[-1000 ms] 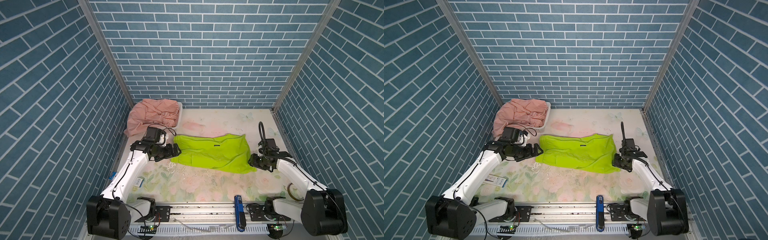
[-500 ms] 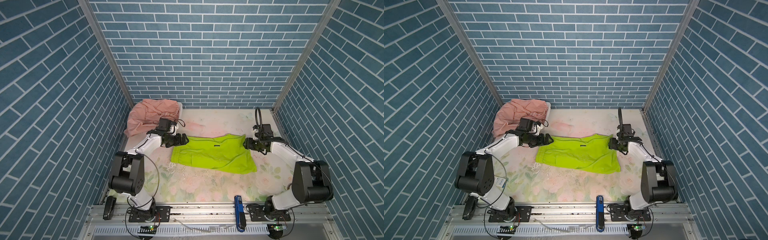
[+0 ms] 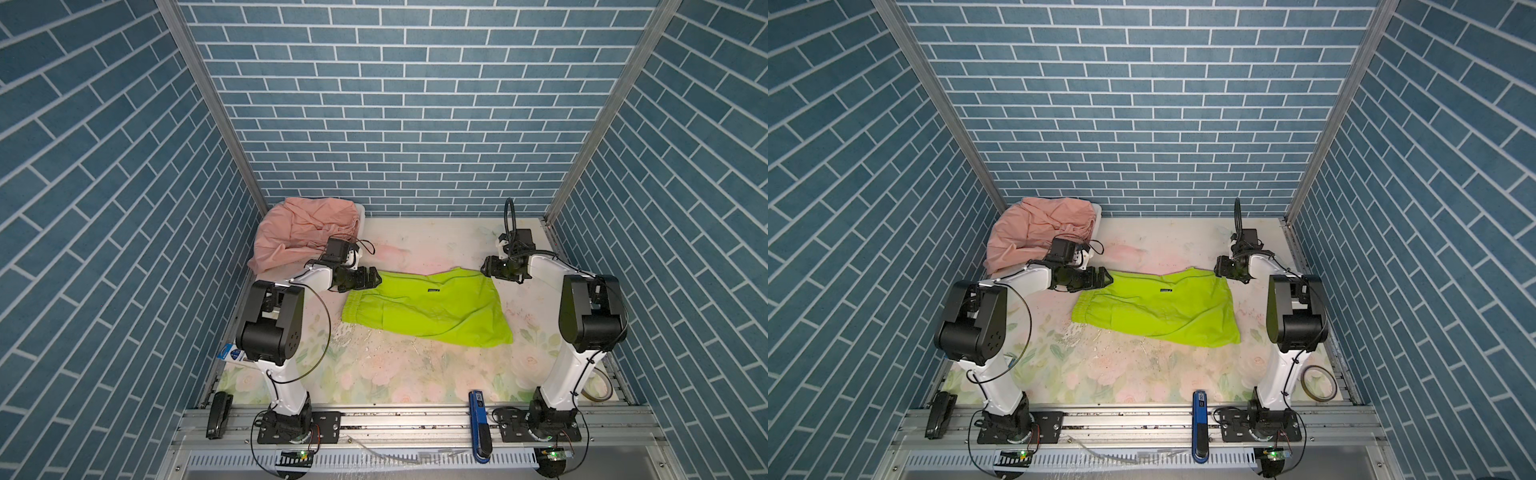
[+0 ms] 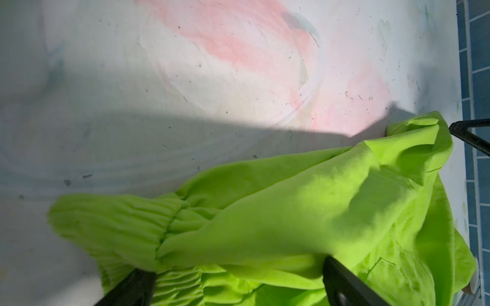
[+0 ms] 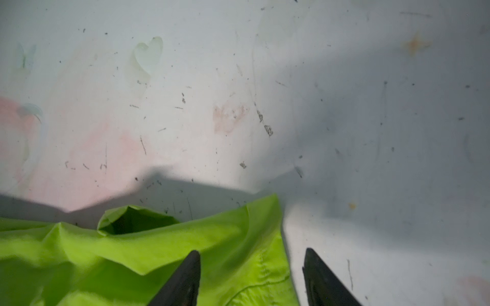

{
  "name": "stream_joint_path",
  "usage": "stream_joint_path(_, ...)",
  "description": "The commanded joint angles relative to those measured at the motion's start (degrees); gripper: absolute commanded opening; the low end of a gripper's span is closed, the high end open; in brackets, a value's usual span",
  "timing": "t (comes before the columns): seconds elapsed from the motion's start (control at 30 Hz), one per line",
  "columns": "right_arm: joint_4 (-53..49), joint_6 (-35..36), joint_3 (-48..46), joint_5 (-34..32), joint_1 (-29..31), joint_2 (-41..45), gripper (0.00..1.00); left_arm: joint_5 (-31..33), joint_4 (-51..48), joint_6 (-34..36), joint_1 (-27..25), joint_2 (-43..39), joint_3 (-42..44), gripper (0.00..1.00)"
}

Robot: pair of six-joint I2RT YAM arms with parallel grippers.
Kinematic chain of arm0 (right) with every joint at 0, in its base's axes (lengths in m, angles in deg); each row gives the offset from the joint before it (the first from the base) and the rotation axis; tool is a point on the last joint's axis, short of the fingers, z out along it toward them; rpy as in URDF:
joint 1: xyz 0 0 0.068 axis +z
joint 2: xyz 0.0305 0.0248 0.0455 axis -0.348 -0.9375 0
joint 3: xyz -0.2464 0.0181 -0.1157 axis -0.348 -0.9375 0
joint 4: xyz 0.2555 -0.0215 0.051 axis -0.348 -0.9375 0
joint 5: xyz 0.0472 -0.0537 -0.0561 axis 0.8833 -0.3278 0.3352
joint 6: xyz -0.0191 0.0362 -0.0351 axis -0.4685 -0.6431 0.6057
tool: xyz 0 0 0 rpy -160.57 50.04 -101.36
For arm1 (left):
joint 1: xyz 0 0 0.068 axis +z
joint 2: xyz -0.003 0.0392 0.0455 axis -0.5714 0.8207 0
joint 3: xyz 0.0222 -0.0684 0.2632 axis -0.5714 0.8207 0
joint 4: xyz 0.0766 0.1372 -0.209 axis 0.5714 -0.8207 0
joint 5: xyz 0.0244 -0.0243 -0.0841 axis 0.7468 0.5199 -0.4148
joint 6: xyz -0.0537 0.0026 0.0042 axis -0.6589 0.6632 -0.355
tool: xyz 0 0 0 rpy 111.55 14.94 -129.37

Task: Fold and stack the shorts

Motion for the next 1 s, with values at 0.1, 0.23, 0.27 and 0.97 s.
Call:
stream_joint_path(0.1,-7.9,-1.5,5.1,4.7,0.0,-4.6,0.60,3.8,-2.3,0.1,-0.1,-0.1,1.4,1.00)
stream_joint_path(0.23,-9.2,-1.9,5.9,5.4,0.2,-6.1,0.59,3.8,-2.3,-0.5,-0.2,0.8,1.9,1.00)
stream_joint_path(0.27,-9.4,-1.9,6.1,5.4,0.3,-6.4,0.56,3.6,-2.2,-0.7,-0.2,0.9,1.9,1.00)
stream_joint_path(0.97,-12.1,1.1,6.7,-10.6,0.2,9.2,0.00,5.4,-2.3,0.2,-0.2,1.5,2.9,1.00)
